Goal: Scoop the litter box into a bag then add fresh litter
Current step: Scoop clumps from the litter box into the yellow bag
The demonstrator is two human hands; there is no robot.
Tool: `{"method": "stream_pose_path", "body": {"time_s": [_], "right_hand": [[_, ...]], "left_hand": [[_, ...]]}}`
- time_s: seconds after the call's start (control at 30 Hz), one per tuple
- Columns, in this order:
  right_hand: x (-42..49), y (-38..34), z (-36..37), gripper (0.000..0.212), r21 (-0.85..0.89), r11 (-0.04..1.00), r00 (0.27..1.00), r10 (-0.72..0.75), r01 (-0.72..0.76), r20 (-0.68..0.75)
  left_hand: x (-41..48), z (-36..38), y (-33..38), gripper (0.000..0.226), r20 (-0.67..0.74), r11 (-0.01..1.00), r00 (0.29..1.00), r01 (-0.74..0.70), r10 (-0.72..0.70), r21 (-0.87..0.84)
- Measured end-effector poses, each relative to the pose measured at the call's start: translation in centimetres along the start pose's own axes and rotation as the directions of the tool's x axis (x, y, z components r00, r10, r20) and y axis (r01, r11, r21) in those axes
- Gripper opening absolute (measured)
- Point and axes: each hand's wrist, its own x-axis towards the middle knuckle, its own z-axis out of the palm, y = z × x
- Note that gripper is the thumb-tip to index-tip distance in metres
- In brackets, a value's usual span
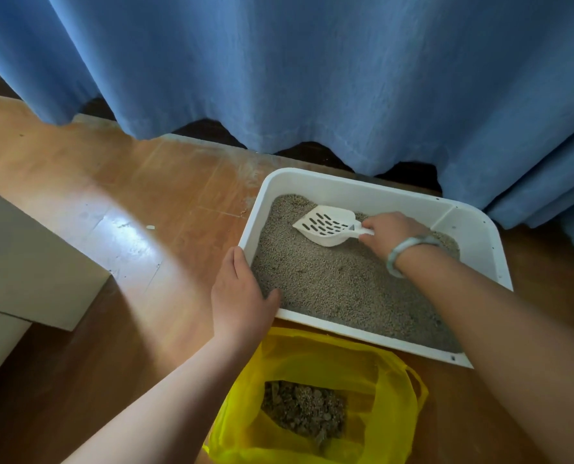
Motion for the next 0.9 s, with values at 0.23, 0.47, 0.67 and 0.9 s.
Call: {"method": "stream_pose_path", "body": {"time_s": [0.23,0.47,0.67,0.9], "right_hand": [[4.5,-0.7,-0.5,0.022,-0.100,0.995,1.000,-0.008,0.010,0.025],[3.6,-1.0,1.3,0.023,-0.038,0.990,0.984,-0.141,0.138,-0.109],[0.4,-0.4,3.0,0.035,0.110,0.983,0.970,-0.121,0.146,-0.209],[-3.1,1.2,3.7,0.032,0.229,0.965,0.963,-0.070,0.132,-0.259]], "left_hand": [[0.8,0.7,-0.1,0.088,-0.048,0.999,0.999,-0.013,0.011,-0.030],[0.8,1.1,-0.7,0.086,-0.059,0.997,0.998,-0.034,0.030,-0.067],[0.7,1.0,-0.8,0.086,-0.063,0.997,0.996,-0.058,0.055,-0.046],[0.1,0.3,-1.0,0.087,-0.002,0.997,0.997,-0.072,0.072,-0.038]]}}
